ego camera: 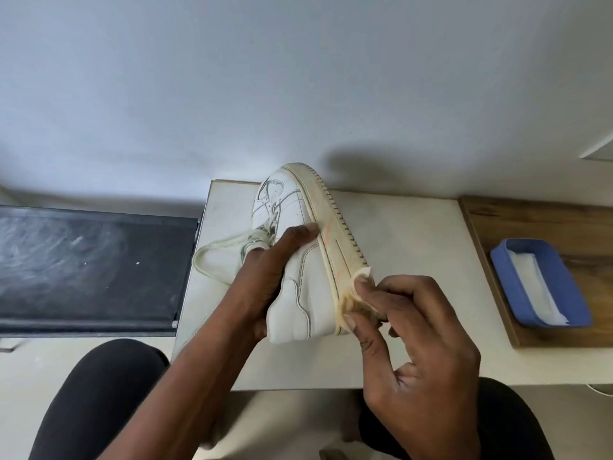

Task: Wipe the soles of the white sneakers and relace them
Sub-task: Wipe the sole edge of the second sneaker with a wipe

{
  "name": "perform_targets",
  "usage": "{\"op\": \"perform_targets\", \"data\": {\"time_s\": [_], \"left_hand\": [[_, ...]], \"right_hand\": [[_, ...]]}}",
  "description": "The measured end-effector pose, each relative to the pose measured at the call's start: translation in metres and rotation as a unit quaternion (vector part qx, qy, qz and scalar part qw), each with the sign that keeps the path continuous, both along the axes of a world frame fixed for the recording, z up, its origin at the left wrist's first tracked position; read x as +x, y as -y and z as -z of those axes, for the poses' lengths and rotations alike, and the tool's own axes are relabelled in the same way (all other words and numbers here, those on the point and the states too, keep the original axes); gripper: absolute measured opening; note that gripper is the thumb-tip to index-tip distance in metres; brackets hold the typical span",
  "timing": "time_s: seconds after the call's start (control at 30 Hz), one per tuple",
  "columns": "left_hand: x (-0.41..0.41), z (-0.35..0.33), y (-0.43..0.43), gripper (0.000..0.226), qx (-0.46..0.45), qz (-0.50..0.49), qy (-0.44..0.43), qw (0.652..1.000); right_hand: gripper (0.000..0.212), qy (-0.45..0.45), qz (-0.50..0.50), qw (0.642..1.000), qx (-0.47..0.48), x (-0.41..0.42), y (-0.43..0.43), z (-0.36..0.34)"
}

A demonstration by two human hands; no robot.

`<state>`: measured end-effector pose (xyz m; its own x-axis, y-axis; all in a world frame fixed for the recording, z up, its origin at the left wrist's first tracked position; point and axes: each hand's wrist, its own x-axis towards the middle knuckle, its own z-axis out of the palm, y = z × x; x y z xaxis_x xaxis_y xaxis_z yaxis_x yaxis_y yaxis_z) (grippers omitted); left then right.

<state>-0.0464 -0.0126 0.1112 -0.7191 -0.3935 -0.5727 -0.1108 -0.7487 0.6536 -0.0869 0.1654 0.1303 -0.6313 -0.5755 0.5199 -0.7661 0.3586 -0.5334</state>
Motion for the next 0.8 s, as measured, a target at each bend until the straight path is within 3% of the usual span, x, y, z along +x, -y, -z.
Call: {"op": "perform_targets", "data": {"time_s": [0.1, 0.23, 0.43, 0.63, 0.7, 0.8], "left_hand": [[-0.001, -0.008, 0.002, 0.056, 0.013, 0.006, 0.004, 1.000], [-0.003, -0.023, 0.005, 0.041, 0.005, -0.007, 0.006, 1.000], [0.003, -0.029, 0.006, 0.034, 0.016, -0.016, -0.003, 1.000], [0.009, -0.030, 0.003, 0.037, 0.002, -0.031, -0.001, 1.000], [0.010, -0.031, 0.000, 0.045, -0.005, -0.038, -0.004, 0.999], [0.009, -0.033, -0.003, 0.039, -0.013, -0.051, -0.015, 0.999]], "right_hand": [[0.025, -0.005, 0.005, 1.000, -0.013, -0.001, 0.002, 0.000], [0.014, -0.042, 0.005, 0.998, -0.049, -0.002, 0.010, -0.003], [0.021, -0.091, -0.032, 0.994, -0.048, 0.002, 0.012, -0.005], [0.008, -0.012, 0.003, 0.999, -0.050, -0.012, 0.005, -0.014], [0.007, -0.006, 0.011, 0.999, -0.049, -0.015, 0.002, -0.016], [0.007, -0.024, -0.022, 0.999, -0.036, -0.001, 0.006, -0.015]]}}
